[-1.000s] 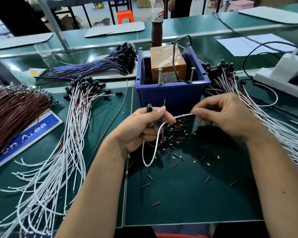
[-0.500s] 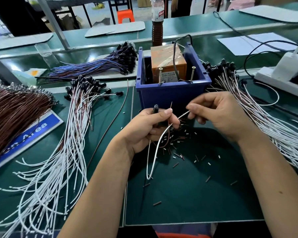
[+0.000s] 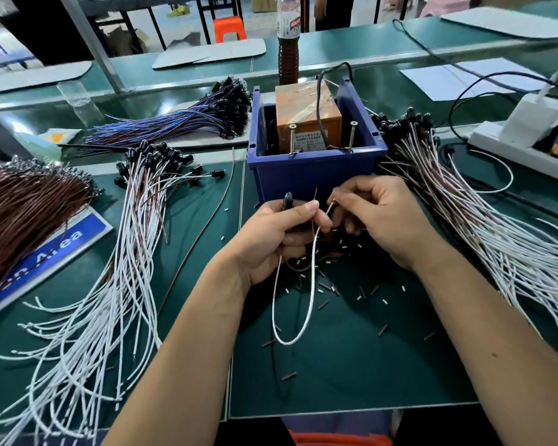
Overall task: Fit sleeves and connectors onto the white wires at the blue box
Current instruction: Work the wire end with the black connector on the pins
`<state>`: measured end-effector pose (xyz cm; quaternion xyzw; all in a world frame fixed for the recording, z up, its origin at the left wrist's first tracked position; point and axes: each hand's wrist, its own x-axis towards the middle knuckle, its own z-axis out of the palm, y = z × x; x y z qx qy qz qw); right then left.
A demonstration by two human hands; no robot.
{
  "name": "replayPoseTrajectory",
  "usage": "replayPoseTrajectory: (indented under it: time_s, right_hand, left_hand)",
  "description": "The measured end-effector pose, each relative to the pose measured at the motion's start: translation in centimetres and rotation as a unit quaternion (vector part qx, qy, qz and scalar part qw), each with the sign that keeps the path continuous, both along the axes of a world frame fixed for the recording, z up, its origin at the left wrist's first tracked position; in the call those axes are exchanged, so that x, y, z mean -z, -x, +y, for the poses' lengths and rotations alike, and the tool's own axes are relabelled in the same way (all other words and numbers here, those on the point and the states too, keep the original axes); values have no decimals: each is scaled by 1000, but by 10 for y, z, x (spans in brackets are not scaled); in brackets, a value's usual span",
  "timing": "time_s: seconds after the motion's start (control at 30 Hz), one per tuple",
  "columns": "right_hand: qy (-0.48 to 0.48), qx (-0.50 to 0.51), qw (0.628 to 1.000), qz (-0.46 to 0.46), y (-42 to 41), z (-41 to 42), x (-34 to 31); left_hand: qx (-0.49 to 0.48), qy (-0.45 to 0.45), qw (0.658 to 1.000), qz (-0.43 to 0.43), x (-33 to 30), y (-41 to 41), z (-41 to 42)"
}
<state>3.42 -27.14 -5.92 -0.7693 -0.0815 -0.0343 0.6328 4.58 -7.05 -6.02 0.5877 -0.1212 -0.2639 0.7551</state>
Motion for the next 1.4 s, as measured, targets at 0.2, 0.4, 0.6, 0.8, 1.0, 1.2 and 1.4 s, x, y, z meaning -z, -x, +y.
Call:
replayPoseTrajectory:
  time_s: [0.2,0.4,0.6,0.8,1.0,1.2,1.4]
  right_hand:
    - [2,11,1000,-23,-1,4,4]
    - [-1,8,1000,-11,1,7,3]
    - [-55,41,998,6,2,13,4]
    - [-44,76,996,25,3,8,3]
    - [-124,-119,981,95,12,11,-4]
    - [-128,-137,981,57,17,11,-7]
    - [-140,-57,988,-7,17,8,-10]
  left_hand:
    - [-15,2,1000,-5,0,1,-1]
    - [-37,4,999,4,1,1,-3]
    - [-49,6,999,12,0,2,-3]
    - [-67,44,997,-22,-3,4,-4]
    - [-133,47,983,-116,-1,6,-10]
    - [-140,76,971,-180,-8,11,-14]
    - [-221,5,934,-281,-12,13,-15]
